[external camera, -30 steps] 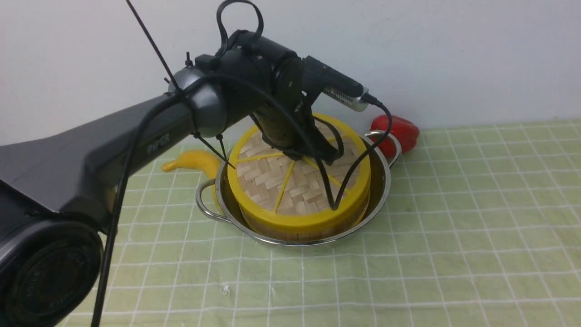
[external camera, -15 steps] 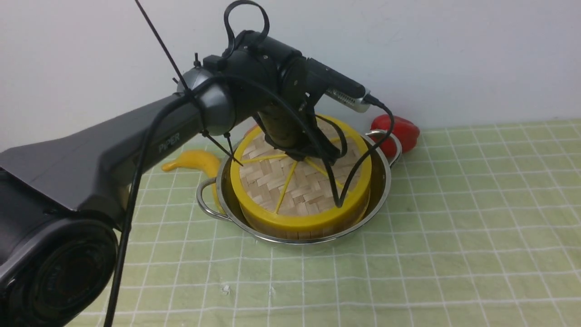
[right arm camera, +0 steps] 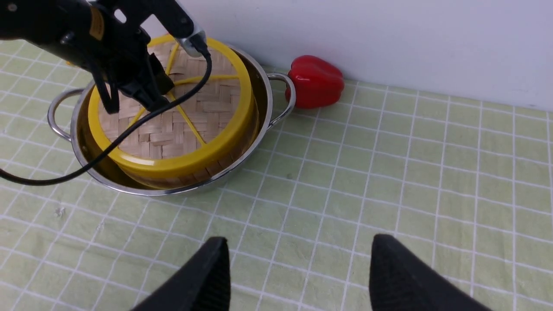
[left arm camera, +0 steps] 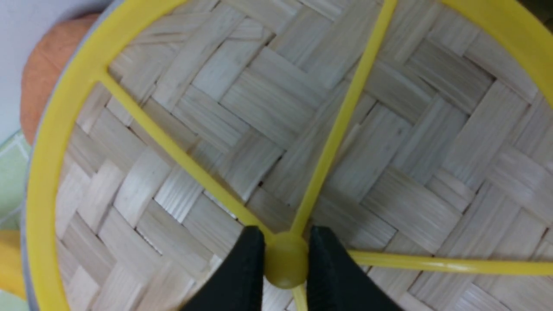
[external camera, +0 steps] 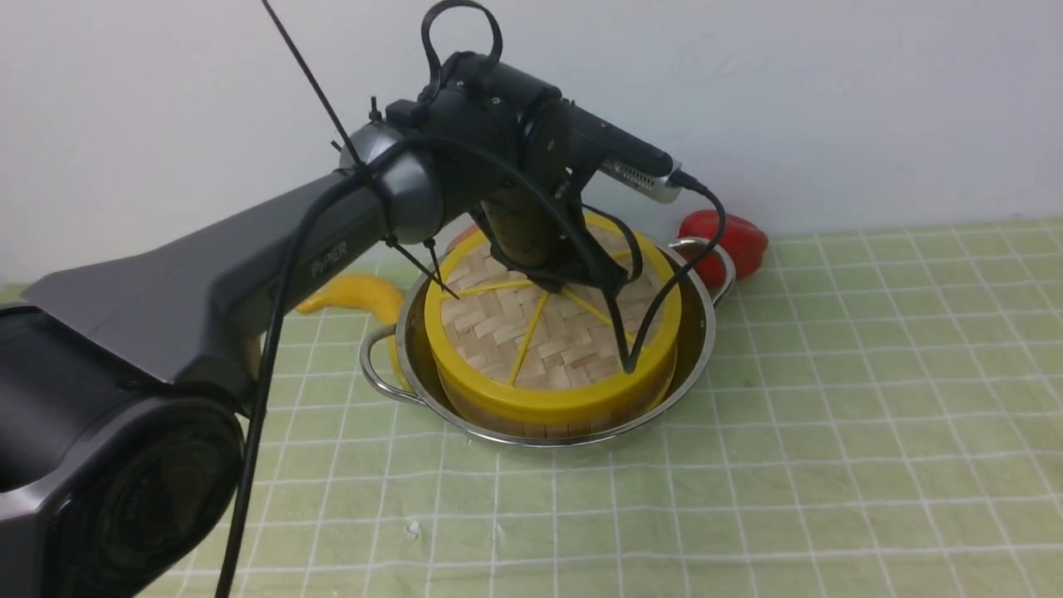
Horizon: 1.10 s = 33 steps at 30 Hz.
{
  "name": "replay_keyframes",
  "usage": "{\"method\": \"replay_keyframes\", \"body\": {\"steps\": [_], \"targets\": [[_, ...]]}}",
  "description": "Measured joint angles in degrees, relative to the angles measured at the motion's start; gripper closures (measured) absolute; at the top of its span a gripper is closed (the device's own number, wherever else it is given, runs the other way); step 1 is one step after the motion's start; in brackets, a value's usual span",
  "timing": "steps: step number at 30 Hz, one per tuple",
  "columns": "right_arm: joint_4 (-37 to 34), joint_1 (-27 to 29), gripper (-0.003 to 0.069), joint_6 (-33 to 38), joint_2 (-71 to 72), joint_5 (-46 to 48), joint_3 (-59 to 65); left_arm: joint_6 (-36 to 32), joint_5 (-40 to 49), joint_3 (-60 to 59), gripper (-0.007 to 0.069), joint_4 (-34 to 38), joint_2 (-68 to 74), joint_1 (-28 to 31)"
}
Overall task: Place the steamer in the pot on the green tablecloth, and put the lid on the steamer.
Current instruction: 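Place the yellow bamboo steamer lid onto the steamer in the pot with the left gripper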
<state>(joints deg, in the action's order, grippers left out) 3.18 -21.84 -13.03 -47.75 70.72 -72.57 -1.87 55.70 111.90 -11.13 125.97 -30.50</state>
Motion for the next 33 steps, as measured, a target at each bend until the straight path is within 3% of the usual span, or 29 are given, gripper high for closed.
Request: {"method": "replay_keyframes", "body": {"steps": [10,12,13,18,23,24,27,29,33], "targets": [[-0.04,0.0,0.0228,0.0,0.0,0.0,0.0,0.06,0.11,0.16,0.0491,-0.07,0.17,0.0],[-0.04,0.0,0.0228,0.0,0.0,0.0,0.0,0.01,0.11,0.16,0.0407,-0.01,0.17,0.0],[-0.04,0.0,0.0228,0.0,0.0,0.0,0.0,0.01,0.11,0.16,0.0407,-0.01,0.17,0.0],[0.09,0.0,0.0228,0.3,0.0,0.0,0.0,0.01,1.59,-0.21,0.0154,-0.91,-2.19,0.0],[0.15,0.0,0.0271,3.07,1.03,-1.5,1.02,0.01,4.83,-0.28,0.0028,-1.03,-10.09,0.0],[0.15,0.0,0.0275,3.32,1.36,-1.8,1.39,0.01,5.25,-0.28,0.0027,-1.03,-10.47,0.0],[0.09,0.0,0.0381,5.27,6.42,-10.88,8.18,-0.18,10.15,-0.23,0.0074,-1.29,-16.33,0.0],[0.09,0.0,0.0445,5.66,9.63,-15.79,13.04,-0.24,12.49,-0.23,0.0136,-1.43,-18.28,0.0],[0.15,0.0,0.0572,5.76,17.91,-25.16,26.89,-0.37,13.64,-0.79,0.0335,-1.41,-22.25,0.0]]}}
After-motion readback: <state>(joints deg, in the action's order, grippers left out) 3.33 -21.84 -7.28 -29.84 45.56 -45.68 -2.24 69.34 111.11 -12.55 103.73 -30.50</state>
